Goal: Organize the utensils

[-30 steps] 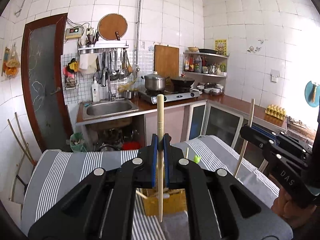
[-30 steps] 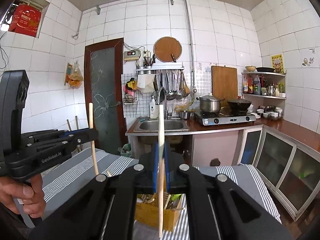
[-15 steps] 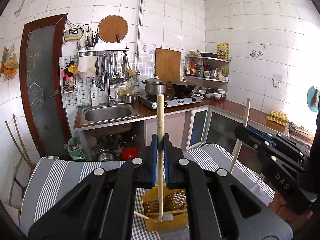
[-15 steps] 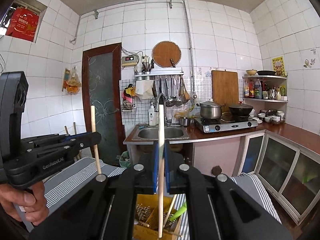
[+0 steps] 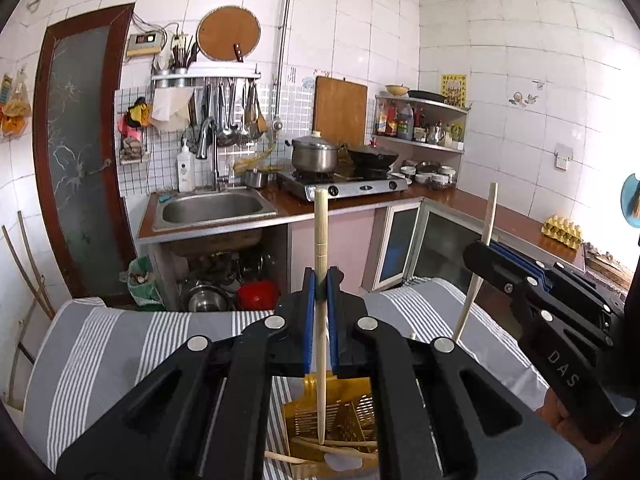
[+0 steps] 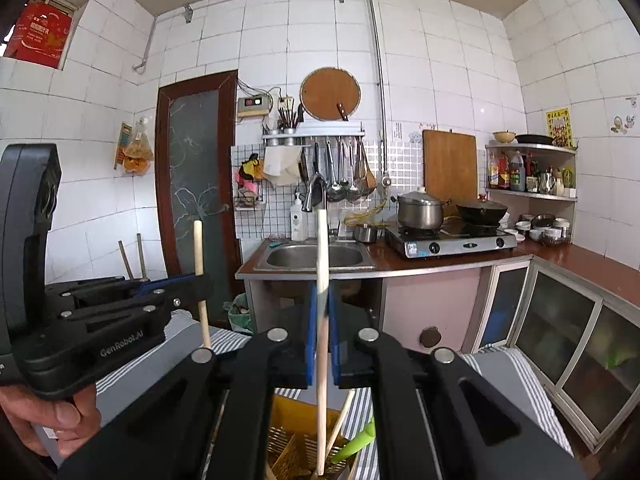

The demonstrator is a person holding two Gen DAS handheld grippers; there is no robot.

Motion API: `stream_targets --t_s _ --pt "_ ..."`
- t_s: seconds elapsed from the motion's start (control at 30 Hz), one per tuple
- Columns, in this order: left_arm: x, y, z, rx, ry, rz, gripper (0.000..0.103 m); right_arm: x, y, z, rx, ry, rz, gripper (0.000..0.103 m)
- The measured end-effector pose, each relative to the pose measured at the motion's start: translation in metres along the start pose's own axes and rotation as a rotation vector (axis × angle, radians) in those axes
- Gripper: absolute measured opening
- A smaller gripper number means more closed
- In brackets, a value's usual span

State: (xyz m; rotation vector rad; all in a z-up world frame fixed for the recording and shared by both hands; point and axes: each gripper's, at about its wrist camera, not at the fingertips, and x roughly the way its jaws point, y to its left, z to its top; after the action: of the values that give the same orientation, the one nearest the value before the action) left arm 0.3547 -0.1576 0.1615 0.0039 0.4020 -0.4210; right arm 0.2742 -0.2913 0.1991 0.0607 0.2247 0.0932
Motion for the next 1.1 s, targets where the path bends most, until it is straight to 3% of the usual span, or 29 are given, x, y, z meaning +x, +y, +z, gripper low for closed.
stream_targets --t_s 0.47,0.53,0.6,0.63,0.73,0.83,0.9,0.97,1.1 --pt "0.024 0.011 -0.029 -0.012 0.063 0.014 0.005 0.030 -0.010 -0.025 0.044 0.096 -0.024 0.007" --pt "0.022 0.011 -0.030 -0.011 0.063 0.017 0.008 0.026 -0.011 -0.023 0.047 0.091 -0.026 0.014" --pt "0.018 0.011 -0.029 -0.013 0.059 0.017 0.031 0.023 -0.011 -0.020 0.050 0.083 -0.024 0.033" --pt "0.016 0.011 -0.028 -0.016 0.054 0.020 0.034 0.020 -0.012 -0.019 0.053 0.077 -0.025 0.036" --pt "0.007 0.014 -0.027 -0.022 0.044 0.028 0.039 0.007 -0.013 -0.014 0.060 0.053 -0.038 0.036" --pt "-0.008 0.016 -0.028 -0.022 0.029 0.043 0.053 -0.009 -0.014 -0.011 0.060 0.042 -0.046 0.036" --pt "-0.025 0.020 -0.033 -0.014 0.012 0.071 0.082 -0.023 -0.013 -0.011 0.043 0.032 -0.066 0.040" --pt "-0.044 0.024 -0.045 0.000 -0.014 0.113 0.095 -0.042 -0.012 -0.017 0.026 0.025 -0.091 0.053" --pt "-0.089 0.031 -0.099 0.061 -0.058 0.206 0.098 -0.089 -0.012 -0.053 0.025 0.033 -0.117 0.062"
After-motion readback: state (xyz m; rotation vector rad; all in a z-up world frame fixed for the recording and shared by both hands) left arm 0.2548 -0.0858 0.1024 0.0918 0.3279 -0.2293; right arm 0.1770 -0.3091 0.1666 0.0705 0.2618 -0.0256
